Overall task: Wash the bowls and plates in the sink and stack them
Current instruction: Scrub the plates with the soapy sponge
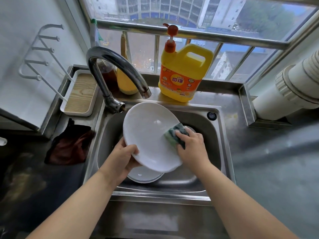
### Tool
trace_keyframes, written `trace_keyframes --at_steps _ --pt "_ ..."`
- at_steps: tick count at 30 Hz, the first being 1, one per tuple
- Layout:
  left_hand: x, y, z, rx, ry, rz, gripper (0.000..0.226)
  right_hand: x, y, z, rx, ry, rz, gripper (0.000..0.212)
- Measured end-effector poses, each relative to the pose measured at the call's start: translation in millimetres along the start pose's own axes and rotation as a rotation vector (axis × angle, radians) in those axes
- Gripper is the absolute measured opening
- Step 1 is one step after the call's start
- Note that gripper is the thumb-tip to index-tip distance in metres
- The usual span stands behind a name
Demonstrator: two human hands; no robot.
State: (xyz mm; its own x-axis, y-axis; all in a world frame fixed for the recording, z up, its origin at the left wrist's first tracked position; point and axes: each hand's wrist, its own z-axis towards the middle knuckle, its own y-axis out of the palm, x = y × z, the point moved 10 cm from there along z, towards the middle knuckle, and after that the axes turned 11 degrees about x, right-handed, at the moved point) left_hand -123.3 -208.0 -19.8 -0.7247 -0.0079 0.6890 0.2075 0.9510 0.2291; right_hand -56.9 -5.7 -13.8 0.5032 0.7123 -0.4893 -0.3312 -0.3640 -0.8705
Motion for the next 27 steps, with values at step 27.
trace_keyframes --at_steps 27 --pt "11.1 -16.0 15.0 0.086 -0.005 0.051 0.038 -13.1 3.9 -13.1 -0.09 -0.156 0.015 0.046"
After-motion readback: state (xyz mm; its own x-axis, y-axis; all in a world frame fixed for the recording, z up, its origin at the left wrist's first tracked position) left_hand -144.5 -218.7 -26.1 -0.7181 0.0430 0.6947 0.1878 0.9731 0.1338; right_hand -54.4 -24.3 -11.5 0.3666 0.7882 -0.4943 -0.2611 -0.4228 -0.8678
